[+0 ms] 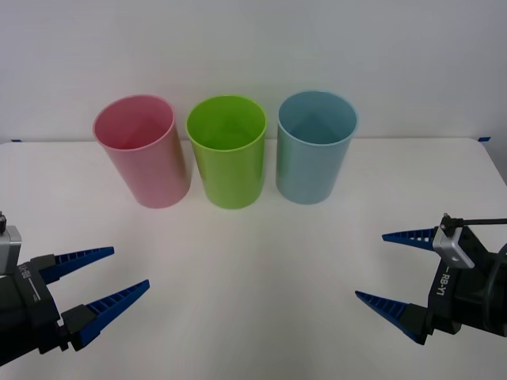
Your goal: Put cans in the blue bin and PET bottles in the pink bin and trash in the green bin.
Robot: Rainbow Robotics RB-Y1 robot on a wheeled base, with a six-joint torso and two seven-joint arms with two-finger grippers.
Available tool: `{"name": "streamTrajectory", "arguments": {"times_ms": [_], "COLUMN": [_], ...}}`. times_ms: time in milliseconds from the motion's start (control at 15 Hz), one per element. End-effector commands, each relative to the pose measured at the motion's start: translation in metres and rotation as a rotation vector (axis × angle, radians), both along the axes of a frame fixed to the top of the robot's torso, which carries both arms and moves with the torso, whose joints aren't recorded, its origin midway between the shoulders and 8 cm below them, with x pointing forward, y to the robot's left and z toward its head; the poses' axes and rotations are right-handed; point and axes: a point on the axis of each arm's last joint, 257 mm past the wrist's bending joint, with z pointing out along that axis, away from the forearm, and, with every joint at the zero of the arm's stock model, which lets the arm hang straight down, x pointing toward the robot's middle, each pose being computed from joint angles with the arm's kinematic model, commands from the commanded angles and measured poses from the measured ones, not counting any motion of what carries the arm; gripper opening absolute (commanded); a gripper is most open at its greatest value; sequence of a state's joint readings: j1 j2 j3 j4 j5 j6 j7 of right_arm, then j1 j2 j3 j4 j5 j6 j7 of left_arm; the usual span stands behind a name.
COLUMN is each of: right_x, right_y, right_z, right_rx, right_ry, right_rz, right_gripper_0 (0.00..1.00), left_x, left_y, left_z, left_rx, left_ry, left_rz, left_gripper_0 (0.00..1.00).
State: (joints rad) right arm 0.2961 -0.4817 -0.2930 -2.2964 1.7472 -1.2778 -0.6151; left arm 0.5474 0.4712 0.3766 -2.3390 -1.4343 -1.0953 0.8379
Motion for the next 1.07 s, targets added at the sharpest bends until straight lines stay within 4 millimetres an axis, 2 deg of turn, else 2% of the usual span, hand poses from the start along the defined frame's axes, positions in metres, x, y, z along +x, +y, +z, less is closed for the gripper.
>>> {"name": "streamTrajectory", "arguments": {"times_ms": [67,467,1067], "right_x": [0.0,0.0,0.0], "right_y": [0.0,0.0,0.0], "right_z": [0.0,0.0,0.0], "right_rx": [0.0,0.0,0.0], "right_ry": [0.0,0.0,0.0], "right_rz": [0.0,0.0,0.0], "right_gripper_0": [1.0,1.0,1.0], "left_x": [-0.013,-0.03,-0.033], "left_y": [-0.006,-0.003,0.007], "left_z": [-0.011,-0.03,-0.045], "left_rx": [-0.038,-0.04,0.016], "left_ry": [0.031,0.071,0.071], "left_rz": [0.023,0.049,0.06], "left_gripper_0": [1.0,1.0,1.0]}}
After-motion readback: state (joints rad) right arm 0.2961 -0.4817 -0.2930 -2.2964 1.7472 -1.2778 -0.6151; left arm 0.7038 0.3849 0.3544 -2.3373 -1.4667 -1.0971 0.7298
